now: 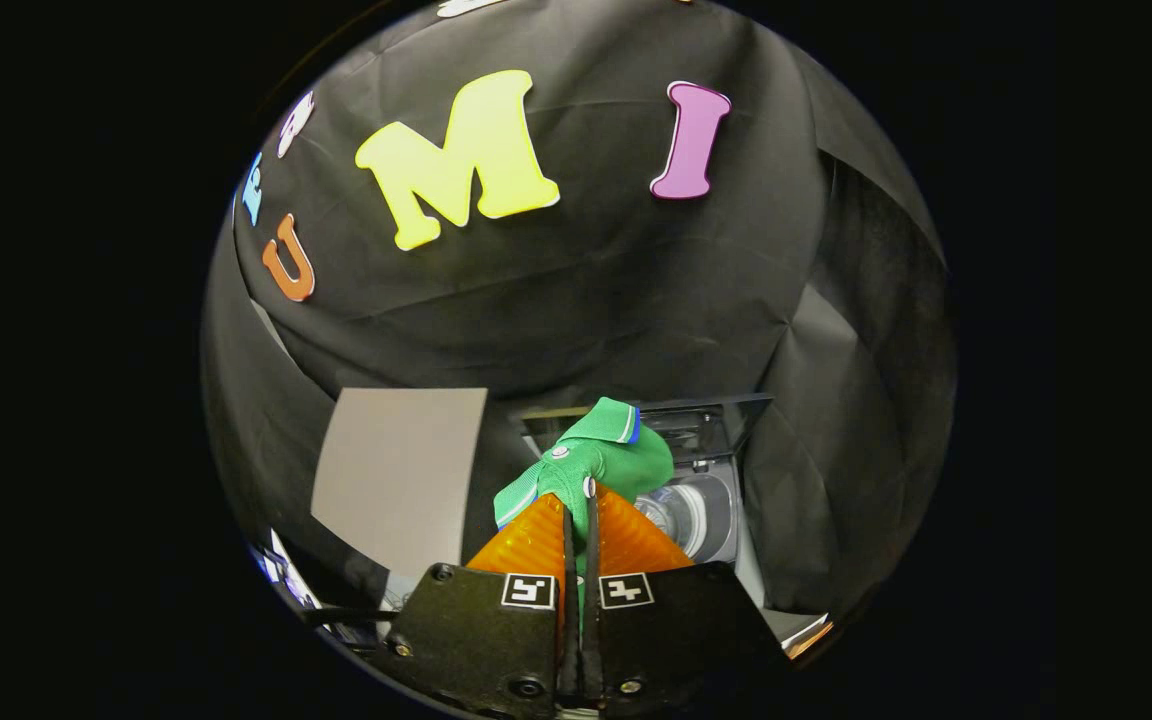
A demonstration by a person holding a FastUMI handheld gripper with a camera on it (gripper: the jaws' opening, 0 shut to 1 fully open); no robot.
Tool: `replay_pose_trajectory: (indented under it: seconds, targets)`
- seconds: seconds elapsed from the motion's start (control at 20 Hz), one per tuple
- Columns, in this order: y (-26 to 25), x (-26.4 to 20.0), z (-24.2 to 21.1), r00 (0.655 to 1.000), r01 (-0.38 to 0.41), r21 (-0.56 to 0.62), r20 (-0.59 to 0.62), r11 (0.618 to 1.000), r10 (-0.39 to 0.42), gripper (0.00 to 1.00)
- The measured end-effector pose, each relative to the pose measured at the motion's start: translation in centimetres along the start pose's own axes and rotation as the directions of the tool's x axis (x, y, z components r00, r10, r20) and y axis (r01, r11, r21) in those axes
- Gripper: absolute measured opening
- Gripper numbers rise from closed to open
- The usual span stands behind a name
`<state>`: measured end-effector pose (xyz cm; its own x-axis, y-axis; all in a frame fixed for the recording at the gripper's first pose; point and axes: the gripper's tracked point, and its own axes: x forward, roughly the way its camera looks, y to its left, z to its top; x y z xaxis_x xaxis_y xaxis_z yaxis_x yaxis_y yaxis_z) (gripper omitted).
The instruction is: Put the clothes into the washing machine and then close the washing machine lid.
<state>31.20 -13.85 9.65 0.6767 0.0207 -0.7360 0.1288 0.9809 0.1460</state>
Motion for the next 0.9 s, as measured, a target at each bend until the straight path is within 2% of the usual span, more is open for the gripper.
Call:
replay_pose_trajectory:
  seconds: [0.4, 0.9]
  targets:
    - [-5.2, 5.8, -2.5, 0.999, 0.023, -0.002, -0.033, 1.0, -0.023, 0.01]
    - [-7.2, 13.1, -7.6, 0.998, -0.01, -0.023, -0.065, 1.0, 0.009, 0.01]
